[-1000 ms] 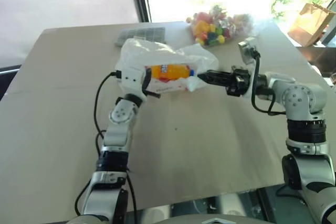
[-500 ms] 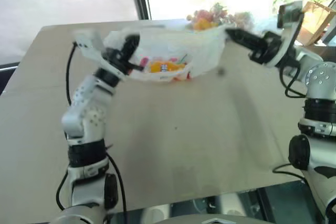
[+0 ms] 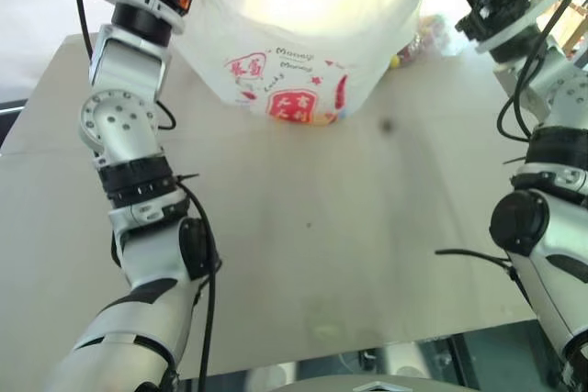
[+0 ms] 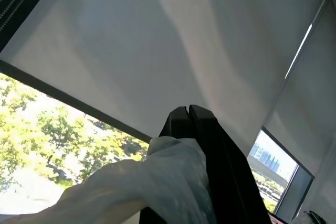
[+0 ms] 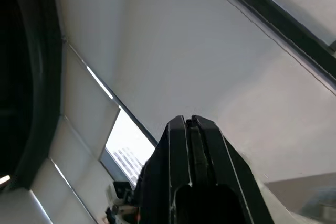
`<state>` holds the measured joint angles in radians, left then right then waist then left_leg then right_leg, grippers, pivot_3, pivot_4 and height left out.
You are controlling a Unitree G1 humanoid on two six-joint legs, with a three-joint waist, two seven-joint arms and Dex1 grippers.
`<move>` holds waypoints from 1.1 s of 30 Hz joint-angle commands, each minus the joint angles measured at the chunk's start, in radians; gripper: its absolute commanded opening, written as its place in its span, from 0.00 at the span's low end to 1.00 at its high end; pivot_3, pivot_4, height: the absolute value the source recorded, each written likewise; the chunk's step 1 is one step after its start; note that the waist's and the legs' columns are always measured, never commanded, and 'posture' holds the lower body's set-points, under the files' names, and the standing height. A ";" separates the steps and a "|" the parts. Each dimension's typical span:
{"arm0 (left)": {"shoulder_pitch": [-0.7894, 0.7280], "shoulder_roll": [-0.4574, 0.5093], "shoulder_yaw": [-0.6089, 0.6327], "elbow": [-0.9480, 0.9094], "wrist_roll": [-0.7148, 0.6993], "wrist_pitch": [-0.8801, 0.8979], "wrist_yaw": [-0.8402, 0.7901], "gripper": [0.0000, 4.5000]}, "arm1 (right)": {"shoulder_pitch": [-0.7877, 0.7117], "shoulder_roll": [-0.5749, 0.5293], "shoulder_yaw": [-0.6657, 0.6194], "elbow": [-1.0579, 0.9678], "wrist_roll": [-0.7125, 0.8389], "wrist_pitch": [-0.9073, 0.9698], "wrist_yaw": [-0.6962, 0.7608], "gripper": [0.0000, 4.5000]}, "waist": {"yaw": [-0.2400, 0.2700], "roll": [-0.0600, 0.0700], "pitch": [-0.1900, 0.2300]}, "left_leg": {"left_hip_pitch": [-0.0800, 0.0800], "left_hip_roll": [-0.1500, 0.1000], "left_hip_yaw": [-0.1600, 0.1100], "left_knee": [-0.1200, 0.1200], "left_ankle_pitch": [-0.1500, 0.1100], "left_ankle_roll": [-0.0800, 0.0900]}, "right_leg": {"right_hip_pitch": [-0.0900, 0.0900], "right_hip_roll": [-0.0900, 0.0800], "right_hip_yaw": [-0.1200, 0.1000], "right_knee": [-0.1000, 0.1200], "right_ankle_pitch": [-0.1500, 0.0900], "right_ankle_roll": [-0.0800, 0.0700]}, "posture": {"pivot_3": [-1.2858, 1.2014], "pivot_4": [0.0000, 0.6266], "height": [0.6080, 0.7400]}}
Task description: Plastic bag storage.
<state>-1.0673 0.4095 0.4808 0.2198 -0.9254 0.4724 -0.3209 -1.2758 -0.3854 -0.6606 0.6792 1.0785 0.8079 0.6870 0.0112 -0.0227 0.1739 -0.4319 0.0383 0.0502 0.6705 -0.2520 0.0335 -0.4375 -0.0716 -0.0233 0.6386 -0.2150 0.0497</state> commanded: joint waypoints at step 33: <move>1.396 0.429 0.594 -0.538 -0.228 0.449 -0.472 0.99 | 0.758 -0.181 0.355 -0.719 -0.104 0.221 0.156 1.00 | -0.038 0.003 0.001 | 0.013 0.001 0.000 0.000 0.000 0.000 | 0.003 0.000 0.008 0.004 -0.003 -0.004 | 0.52 0.24 1.00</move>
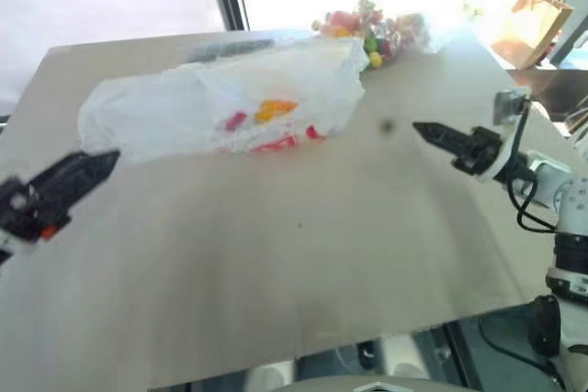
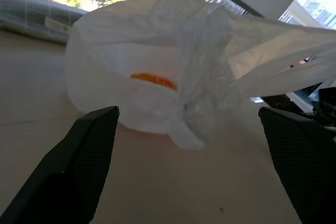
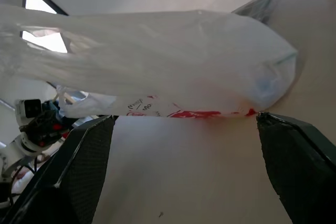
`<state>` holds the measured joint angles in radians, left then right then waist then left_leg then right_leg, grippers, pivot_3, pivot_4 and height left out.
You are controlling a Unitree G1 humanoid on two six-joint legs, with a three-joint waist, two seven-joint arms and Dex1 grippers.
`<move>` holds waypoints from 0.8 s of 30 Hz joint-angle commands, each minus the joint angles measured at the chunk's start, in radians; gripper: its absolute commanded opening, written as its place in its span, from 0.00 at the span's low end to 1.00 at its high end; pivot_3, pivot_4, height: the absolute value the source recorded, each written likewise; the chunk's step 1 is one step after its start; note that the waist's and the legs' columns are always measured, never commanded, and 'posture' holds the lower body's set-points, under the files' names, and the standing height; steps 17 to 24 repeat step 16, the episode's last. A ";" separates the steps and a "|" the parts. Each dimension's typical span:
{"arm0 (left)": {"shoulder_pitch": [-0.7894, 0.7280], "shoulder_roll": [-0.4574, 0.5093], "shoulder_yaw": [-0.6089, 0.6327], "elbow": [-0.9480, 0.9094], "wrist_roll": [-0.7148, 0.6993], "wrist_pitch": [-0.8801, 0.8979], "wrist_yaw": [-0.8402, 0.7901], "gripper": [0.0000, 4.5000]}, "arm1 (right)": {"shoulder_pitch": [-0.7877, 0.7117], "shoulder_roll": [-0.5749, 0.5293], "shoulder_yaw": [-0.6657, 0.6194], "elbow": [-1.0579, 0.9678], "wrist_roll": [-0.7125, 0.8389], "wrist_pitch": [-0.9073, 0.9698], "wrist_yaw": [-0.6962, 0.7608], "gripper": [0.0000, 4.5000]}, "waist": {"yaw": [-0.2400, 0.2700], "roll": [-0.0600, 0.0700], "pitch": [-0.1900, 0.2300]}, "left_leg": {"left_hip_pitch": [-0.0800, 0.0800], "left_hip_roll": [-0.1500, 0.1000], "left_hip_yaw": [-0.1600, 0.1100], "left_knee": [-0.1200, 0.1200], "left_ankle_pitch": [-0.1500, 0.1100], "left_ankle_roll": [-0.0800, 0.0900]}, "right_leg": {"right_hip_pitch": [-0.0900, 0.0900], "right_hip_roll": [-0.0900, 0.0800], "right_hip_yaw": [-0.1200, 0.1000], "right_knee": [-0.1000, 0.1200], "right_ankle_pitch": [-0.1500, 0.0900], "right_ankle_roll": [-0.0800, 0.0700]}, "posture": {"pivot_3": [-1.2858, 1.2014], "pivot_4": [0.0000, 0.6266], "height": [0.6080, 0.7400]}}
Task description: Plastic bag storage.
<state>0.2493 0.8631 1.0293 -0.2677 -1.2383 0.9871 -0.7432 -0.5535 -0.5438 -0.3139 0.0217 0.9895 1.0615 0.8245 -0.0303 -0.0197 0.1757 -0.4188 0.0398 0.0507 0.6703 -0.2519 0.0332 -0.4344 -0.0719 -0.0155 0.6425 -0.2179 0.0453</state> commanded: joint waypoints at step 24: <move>0.406 -0.518 -0.459 -0.270 0.876 -0.840 0.078 0.99 | 0.448 -0.025 0.228 0.022 -0.585 -0.978 0.220 1.00 | 0.021 -0.008 -0.008 | 0.006 0.001 0.007 0.000 0.000 0.000 | 0.005 0.001 0.003 -0.002 0.000 -0.002 | 0.52 0.24 1.00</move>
